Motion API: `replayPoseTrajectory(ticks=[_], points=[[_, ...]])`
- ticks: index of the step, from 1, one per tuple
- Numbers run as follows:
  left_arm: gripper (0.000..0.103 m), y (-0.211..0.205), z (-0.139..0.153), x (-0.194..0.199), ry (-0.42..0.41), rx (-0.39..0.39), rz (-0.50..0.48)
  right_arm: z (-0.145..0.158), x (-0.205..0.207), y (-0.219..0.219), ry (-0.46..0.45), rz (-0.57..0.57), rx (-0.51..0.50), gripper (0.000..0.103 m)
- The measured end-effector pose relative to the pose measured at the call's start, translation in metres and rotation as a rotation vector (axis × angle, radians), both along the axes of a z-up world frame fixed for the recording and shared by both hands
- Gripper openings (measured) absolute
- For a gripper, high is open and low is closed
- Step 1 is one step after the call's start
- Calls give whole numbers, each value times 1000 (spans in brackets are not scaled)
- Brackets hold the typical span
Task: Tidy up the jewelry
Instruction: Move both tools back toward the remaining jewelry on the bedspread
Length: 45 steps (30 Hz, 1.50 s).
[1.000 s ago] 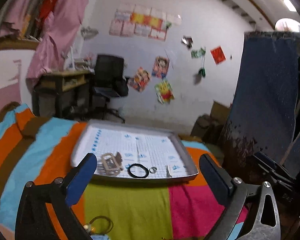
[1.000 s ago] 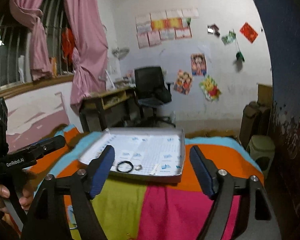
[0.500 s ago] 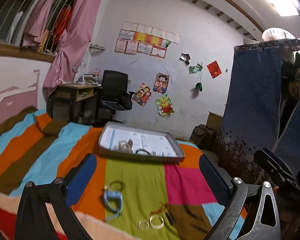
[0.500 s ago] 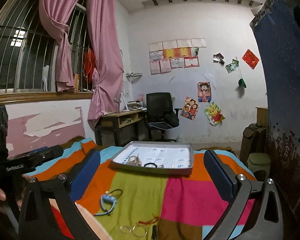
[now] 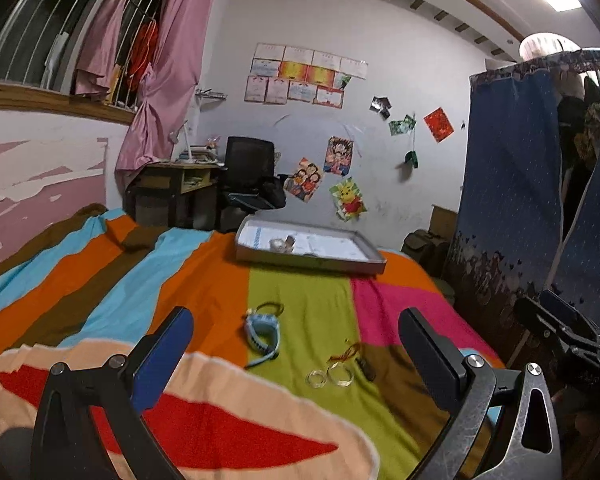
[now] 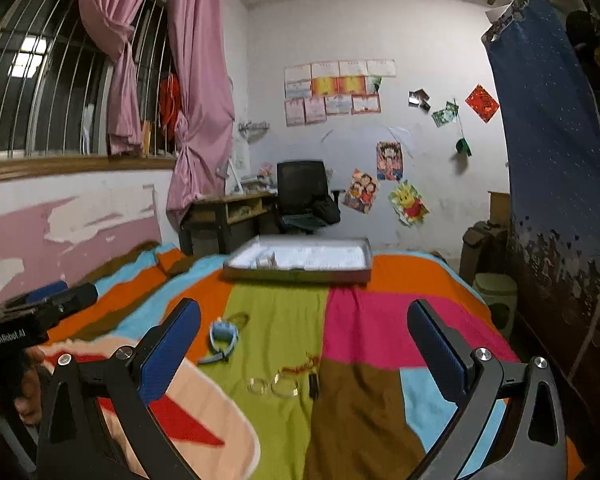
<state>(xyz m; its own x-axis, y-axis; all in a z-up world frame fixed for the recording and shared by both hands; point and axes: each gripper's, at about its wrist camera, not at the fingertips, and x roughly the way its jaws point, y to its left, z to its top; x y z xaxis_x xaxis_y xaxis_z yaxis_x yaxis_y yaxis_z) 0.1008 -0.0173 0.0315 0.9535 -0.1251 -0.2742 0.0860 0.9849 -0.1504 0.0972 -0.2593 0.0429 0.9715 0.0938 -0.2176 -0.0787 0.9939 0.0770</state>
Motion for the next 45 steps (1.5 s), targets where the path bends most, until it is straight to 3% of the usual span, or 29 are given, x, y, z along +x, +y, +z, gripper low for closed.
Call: replayPoseTrajectory(ticks=[8,15,31,37,45], points=[[103,4,-29,-8,72,11,-3,-32,-8,-4,90,-20,12,102],[103,5,-26,6,76,9,-8,-24,8,-7,66,-29,5,102],[103,28,-4,96,47,4,57,19,96,18,-63,-7,-13,102],[103,37,-12,140,76,-8,72,8,137,32,-47,16,-21,102],[103,47,-43,203,177,-37,97,-28,192,45,33,63,-29,102]])
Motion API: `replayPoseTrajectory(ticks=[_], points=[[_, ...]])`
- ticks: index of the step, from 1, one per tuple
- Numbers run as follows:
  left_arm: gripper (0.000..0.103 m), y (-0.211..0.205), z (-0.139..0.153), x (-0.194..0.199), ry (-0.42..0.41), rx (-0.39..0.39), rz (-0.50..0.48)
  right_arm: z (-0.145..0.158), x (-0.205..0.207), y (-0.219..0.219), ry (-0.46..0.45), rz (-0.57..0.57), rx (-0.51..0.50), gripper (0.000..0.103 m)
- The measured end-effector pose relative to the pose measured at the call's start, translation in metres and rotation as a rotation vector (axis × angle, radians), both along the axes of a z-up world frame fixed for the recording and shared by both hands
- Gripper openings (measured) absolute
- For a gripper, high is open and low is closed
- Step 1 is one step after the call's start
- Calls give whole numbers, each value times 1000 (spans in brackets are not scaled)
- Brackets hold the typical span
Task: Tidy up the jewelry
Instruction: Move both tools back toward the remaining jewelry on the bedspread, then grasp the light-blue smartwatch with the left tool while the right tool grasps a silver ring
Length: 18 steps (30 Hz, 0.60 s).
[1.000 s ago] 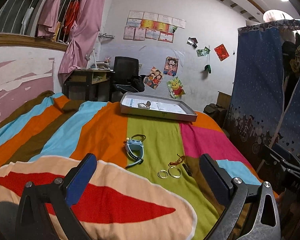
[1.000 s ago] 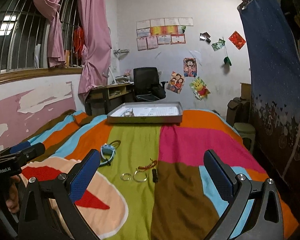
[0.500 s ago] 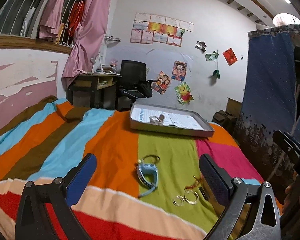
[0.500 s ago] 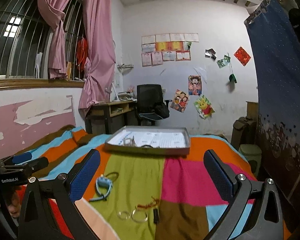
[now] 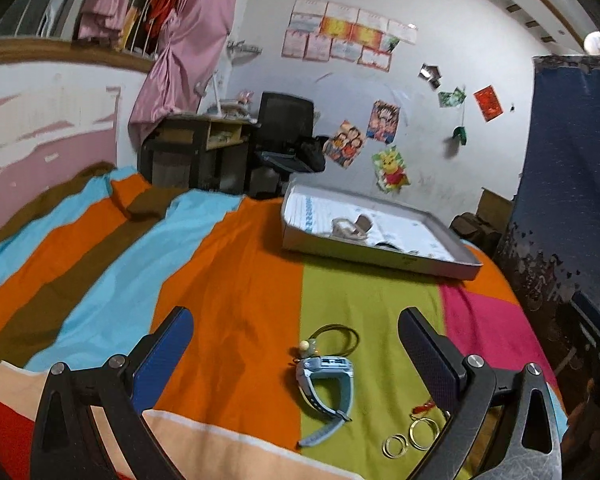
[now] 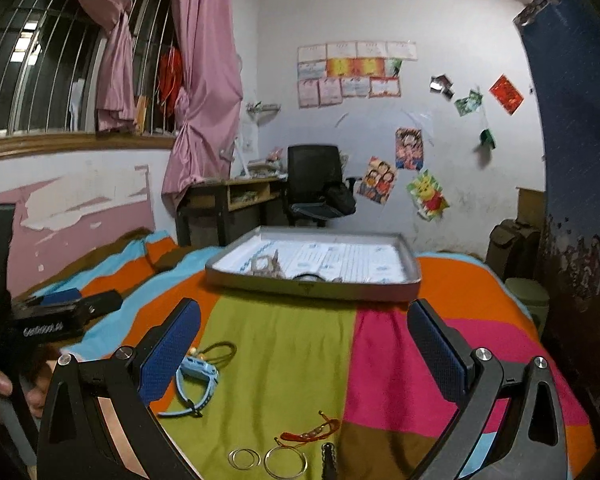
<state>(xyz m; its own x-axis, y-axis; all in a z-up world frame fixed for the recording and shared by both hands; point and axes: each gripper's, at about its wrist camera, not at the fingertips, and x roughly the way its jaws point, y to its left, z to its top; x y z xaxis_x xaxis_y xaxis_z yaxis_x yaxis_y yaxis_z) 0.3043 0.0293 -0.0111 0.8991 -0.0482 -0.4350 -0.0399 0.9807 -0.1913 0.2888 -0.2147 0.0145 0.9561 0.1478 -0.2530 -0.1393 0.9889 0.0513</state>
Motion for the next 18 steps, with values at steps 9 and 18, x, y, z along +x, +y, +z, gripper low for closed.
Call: replayPoseTrajectory(ticks=[9,18], points=[[102,5,-52,43,224,-41,-120,-70,35,23,259,231,-103,98],[60,-4,-90,60,385,-93,-251,-122,38,55,454,391,-166,42]])
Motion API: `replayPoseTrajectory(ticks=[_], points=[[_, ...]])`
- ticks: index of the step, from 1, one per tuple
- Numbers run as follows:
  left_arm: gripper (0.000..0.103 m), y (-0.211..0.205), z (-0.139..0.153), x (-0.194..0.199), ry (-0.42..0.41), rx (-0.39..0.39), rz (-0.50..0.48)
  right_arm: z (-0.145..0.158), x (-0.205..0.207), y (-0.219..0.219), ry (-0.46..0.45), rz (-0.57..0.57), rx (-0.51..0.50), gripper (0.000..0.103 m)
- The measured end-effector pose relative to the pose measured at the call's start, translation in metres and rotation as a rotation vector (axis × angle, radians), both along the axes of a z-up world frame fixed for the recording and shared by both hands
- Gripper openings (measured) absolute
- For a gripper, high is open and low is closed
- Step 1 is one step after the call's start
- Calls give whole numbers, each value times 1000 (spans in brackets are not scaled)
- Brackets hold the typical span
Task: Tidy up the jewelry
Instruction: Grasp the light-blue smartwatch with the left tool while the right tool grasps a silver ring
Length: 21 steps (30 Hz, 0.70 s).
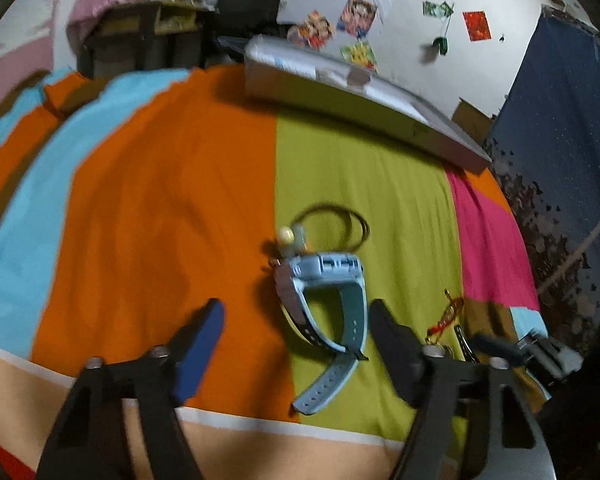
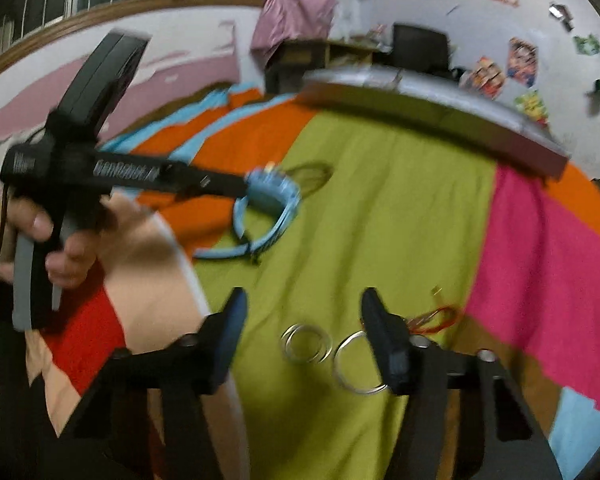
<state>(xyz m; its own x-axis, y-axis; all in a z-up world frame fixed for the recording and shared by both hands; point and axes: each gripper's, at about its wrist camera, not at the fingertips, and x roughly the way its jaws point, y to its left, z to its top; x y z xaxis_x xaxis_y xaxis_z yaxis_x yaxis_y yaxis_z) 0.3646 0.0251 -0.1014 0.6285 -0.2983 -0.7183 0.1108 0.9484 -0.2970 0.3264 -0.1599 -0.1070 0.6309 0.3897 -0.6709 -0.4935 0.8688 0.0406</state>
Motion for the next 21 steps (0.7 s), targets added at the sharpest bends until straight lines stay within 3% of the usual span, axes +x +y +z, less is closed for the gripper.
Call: replayPoseTrajectory(ticks=[1,3,9,13,18,21], points=[[56,0,-4,2,19,-16,-8,-5,0,3,16,11,-10,34],[43,-1,-11,6,54,-41,-23,-14,1,7,44,29,-30,28],[27,-5,-23,12,92,-73,-44,-32,4,15,111,42,-70,25],[22,-8,-26,17,104,-97,-47,-41,10,20,152,36,-95,24],[10,-7,-26,18,117,-114,-38,-40,15,21,161,3,-101,5],[7,-7,-26,17,128,-120,-39,-38,18,17,166,0,-78,5]])
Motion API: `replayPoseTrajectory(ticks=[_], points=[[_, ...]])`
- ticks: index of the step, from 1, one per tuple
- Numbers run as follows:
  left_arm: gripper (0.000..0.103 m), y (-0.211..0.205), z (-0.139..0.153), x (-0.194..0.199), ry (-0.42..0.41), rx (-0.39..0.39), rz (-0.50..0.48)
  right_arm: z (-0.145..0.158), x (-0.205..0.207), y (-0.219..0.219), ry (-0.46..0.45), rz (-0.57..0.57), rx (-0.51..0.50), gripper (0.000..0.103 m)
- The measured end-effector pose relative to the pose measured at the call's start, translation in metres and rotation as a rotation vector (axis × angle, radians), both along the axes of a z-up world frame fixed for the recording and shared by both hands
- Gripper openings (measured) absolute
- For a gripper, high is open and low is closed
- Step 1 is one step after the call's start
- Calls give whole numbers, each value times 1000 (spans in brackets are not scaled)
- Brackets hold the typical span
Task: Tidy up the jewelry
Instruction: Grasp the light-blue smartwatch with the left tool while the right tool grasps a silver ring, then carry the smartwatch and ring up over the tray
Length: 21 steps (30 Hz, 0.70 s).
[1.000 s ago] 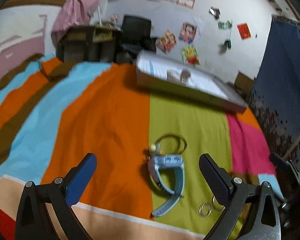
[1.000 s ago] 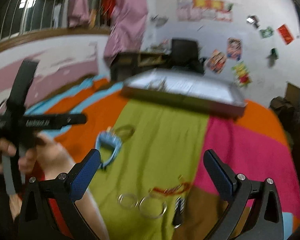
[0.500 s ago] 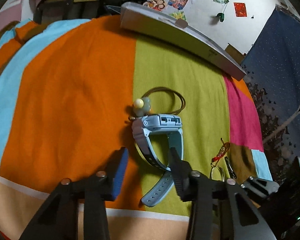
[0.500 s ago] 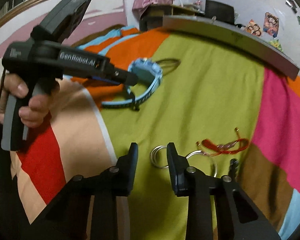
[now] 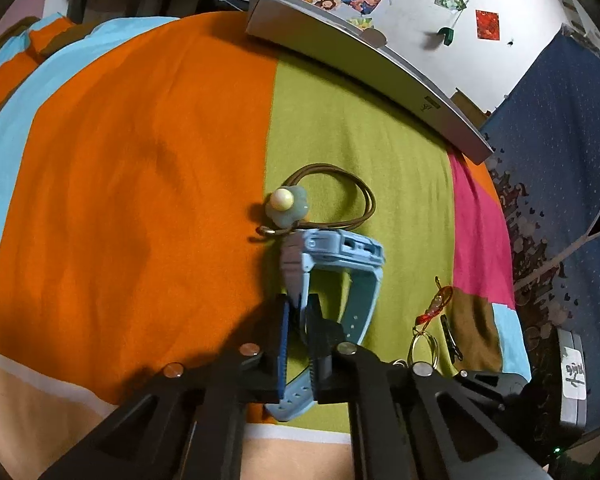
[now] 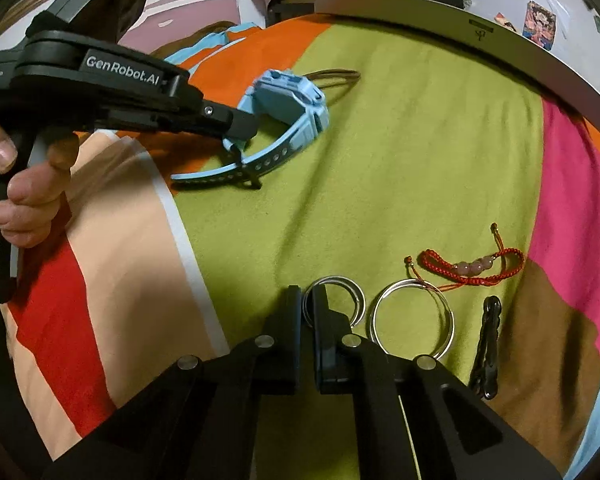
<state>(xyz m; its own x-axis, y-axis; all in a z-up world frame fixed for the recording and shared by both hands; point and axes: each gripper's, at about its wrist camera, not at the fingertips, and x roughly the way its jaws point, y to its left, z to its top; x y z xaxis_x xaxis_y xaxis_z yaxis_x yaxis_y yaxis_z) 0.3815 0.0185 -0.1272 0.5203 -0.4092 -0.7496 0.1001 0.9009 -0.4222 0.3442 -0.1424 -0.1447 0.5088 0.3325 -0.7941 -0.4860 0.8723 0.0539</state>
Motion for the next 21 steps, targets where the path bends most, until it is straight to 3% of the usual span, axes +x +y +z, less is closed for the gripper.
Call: replayPoseTrajectory(ticks=[5,11,21], points=[[5,-8,6,-9,-9,17,-30,14,-3,-14,-6,-19,79,4],[4,-14,22,-30,-32,29,-40,46,-13,-43,-85,-47,134,4],[4,-32,34,-66,36,-26,-65,83,-28,-59,-160,-77,182,4]])
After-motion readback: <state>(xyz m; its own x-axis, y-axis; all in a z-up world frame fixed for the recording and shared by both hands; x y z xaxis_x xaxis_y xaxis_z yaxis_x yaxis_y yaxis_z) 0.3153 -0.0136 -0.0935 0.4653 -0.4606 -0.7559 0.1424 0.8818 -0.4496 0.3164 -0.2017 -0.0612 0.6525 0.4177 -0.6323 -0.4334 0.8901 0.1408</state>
